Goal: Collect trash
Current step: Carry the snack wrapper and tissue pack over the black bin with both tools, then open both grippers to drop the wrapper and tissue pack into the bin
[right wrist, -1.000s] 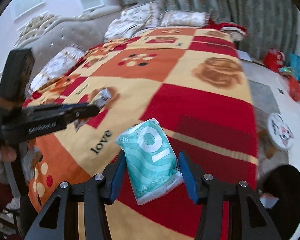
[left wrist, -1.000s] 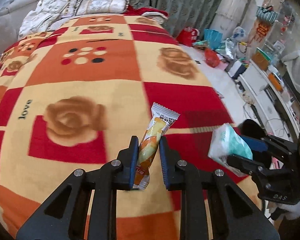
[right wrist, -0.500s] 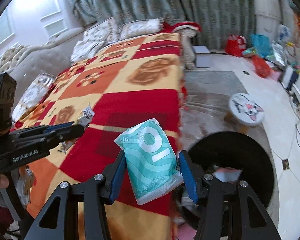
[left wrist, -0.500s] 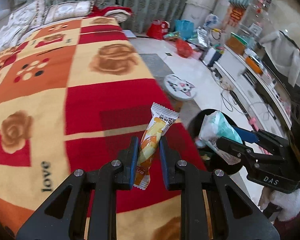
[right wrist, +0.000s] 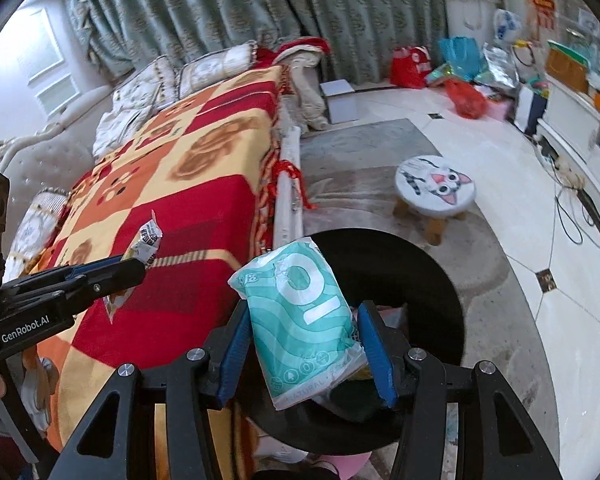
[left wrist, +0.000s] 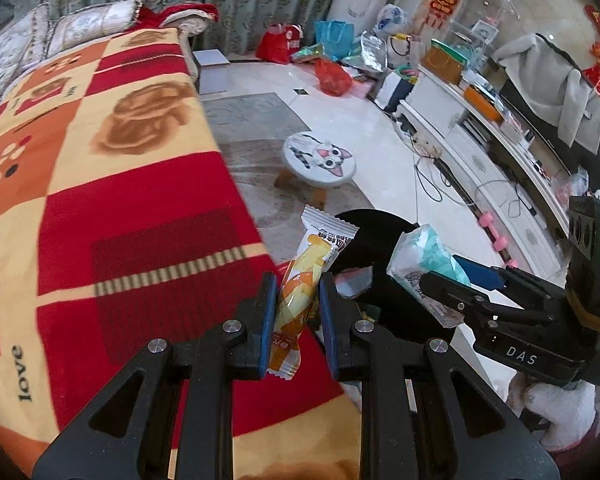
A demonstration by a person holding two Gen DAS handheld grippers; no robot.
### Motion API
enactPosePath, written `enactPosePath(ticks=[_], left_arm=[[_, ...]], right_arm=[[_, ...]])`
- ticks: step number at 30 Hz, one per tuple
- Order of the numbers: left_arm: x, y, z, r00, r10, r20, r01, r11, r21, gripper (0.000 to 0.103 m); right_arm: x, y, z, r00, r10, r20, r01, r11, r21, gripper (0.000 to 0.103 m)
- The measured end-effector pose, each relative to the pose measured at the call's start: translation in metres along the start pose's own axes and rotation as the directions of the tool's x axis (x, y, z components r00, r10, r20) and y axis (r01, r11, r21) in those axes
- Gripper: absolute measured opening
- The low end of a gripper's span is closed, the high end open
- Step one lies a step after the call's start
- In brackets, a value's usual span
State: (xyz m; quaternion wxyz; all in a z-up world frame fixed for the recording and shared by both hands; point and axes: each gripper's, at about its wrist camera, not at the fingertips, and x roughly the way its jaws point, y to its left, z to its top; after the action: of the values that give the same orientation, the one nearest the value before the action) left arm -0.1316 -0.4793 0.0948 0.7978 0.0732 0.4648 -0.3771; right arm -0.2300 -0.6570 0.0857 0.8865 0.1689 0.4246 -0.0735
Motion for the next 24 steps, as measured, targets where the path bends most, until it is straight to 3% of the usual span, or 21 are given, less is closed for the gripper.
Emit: enactPosePath(ticks=[11,12,13,14,16,24], left_arm=[[0.031,-0.026,0.009,0.997,-0.065,-0.038,0.065,0.998,-0.017,0.020],[0.032,-0.027,0.010,0.996,-0.078,-0.040,0.077,0.997,-0.021,0.026],[0.033,-0.026,0.009,0.995,-0.092,-0.041,0.091,0.996,-0.026,0.042],[0.033,-0.025,0.009,0.993,-0.107,-0.039,0.106,0.994,-0.032,0.051],[0.030,-0.021,0.007,0.991,-0.129,-0.017,0.128,0.990,-0.054,0.056],[-0.010,-0.022,-0.001,0.993,0.027,0.115,-0.025,1.000,-0.018,0.056]], right_arm=[[0.008,-0.029,-0.001,0.999,-0.030,-0.019,0.031,0.997,0.074,0.055],[0.008,-0.032,-0.002,0.999,-0.034,-0.018,0.036,0.996,0.087,0.059],[0.008,-0.033,-0.003,0.999,-0.038,-0.017,0.039,0.995,0.093,0.063],[0.007,-0.034,-0.004,0.999,-0.038,-0.013,0.039,0.995,0.097,0.070],[0.003,-0.034,-0.007,1.000,-0.026,-0.004,0.026,0.995,0.100,0.072],[-0.015,-0.008,-0.014,0.992,-0.101,0.075,0.098,0.994,0.041,0.072]])
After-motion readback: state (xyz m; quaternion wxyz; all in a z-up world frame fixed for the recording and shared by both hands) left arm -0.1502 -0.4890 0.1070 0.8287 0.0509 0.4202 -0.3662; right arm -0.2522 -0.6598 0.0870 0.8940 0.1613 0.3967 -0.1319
